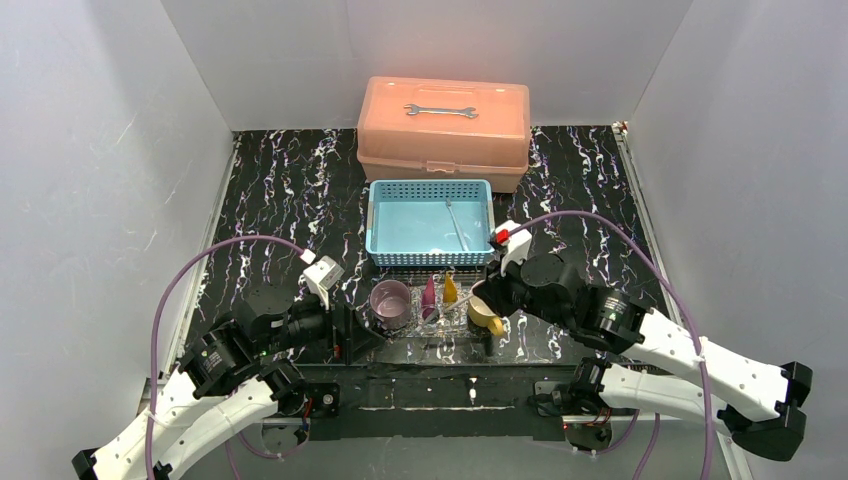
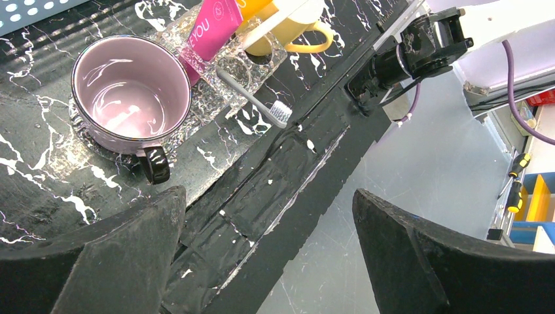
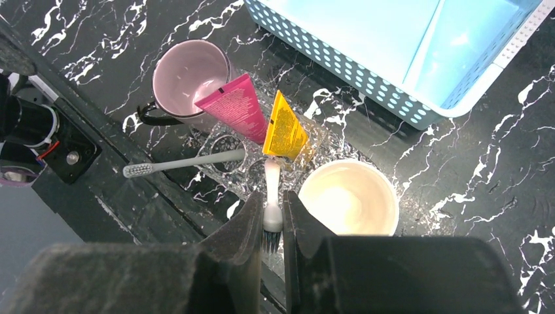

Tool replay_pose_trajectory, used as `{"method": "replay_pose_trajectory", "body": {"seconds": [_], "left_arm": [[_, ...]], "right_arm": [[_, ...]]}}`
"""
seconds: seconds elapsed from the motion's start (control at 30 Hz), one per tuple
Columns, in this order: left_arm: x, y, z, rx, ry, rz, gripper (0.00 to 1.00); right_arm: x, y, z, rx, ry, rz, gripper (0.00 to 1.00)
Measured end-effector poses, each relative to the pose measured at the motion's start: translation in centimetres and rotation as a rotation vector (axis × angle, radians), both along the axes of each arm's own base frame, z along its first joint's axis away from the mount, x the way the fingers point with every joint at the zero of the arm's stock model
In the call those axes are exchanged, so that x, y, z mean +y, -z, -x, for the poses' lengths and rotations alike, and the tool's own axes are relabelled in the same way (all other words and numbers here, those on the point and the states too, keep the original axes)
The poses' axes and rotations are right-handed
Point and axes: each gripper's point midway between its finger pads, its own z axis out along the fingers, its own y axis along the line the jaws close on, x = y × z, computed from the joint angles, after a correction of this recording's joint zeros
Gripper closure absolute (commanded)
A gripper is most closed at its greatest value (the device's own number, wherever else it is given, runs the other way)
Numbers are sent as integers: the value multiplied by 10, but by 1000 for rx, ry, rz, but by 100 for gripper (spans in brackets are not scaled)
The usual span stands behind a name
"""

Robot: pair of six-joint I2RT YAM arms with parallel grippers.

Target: Prepare toiletry sets of a toothbrush and toothpaste on the tray

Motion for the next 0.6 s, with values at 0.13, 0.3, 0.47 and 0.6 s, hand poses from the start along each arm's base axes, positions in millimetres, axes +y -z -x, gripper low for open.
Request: {"method": "replay_pose_trajectory", "body": {"seconds": [0.13, 0.3, 0.47, 0.6], "left_arm": [[0, 0, 0, 0, 0, 0, 2], [0, 0, 0, -2, 0, 2, 2], [0, 0, 0, -2, 0, 2, 2], [0, 0, 0, -3, 0, 2, 2]], "right_arm": [[2, 13, -1, -1, 5, 0, 99], [3, 24, -2, 0, 14, 5, 99], [6, 24, -3, -9, 22, -20, 99], [7, 29, -2, -19, 26, -18, 99]]}}
